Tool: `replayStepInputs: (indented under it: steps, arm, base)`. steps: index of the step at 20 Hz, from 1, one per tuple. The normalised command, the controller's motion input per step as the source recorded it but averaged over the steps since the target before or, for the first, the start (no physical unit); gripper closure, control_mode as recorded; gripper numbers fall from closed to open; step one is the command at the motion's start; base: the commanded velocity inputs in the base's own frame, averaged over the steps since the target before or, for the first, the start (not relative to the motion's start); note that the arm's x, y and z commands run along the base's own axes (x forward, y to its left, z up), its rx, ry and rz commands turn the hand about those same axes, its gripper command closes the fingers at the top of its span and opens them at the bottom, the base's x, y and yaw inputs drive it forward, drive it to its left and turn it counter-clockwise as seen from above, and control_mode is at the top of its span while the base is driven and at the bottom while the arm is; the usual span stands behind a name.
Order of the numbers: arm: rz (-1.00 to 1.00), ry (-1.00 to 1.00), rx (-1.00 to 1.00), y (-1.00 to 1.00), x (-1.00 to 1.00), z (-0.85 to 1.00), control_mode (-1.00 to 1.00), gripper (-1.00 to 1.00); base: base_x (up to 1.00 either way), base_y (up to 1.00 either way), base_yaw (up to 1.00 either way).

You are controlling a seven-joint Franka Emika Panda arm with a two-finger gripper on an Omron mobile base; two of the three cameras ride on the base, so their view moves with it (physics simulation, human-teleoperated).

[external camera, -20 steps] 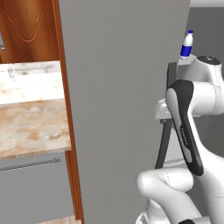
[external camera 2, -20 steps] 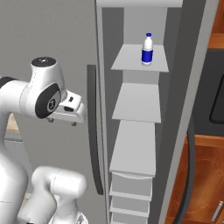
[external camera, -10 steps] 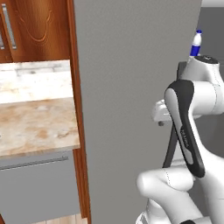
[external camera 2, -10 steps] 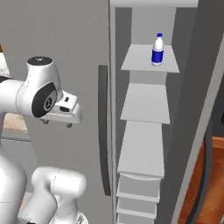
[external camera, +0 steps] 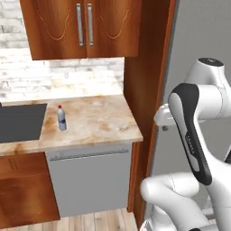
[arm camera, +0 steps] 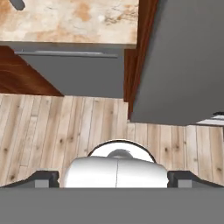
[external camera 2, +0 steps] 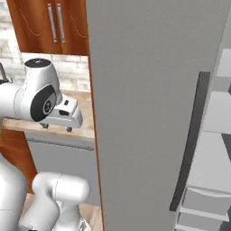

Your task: Take the bottled waters from the counter and place them in the freezer to freeze. Close the freezer door after placing the bottles.

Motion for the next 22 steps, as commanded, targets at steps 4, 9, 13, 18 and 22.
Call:
replayStepInputs:
  steps: [4,9,13,18,22]
  arm:
    - [0.00,0.00,0.00,0.00,0.00,0.00,1.00,-1.00]
    - [0.00,0.00,0.00,0.00,0.00,0.00,1.00,-1.00]
    - [0.00,0.00,0.00,0.00,0.00,0.00,1.00,-1.00]
    - [0.00,0.00,0.00,0.00,0.00,0.00,1.00,-1.00]
    - [0.00,0.00,0.00,0.00,0.00,0.00,1.00,-1.00]
  base:
    - [0.00,1.00,0.01]
    - [0.15,1.00,0.00]
    - [0.37,1.00,0.00]
    - [0.43,0.86,0.00]
    - [0.59,0.56,0.00]
